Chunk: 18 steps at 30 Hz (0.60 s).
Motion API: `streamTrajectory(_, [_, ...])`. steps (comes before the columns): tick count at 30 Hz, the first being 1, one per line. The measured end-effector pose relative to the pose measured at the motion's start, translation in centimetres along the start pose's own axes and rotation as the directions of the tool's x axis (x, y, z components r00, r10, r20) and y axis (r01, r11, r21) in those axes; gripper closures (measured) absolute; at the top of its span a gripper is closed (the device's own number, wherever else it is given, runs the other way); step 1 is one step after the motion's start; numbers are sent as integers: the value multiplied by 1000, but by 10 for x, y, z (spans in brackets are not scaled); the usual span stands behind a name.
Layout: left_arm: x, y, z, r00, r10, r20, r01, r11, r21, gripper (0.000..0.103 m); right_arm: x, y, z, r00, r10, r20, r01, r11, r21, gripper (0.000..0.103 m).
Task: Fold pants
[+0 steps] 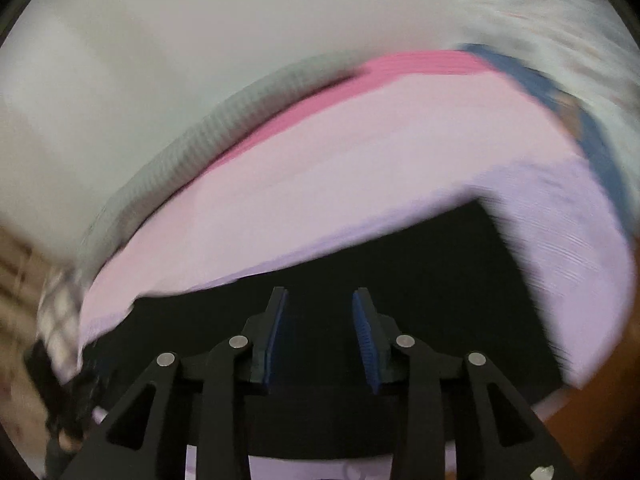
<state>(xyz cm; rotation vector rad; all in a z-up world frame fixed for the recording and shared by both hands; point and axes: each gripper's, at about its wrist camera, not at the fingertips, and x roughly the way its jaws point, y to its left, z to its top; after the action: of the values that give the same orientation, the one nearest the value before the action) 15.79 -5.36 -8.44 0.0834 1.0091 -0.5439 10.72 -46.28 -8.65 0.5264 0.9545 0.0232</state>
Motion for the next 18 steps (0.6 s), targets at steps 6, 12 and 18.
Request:
streamTrajectory(6, [-6,65,-13,986,164,11,-163,984,-69,60,80,117,13,976,136,-169,-172,959,-224,71])
streamTrajectory(12, [-1,106,-29,978,208,-24,-209,970,-127,60,155,202,10,927,171,-335,-294,885,-360,69])
streamTrajectory(18, [0,110,-30,983,184,-9,-184,977,-104,60,201,239,6,894,142,-425,-335,842,-422,67])
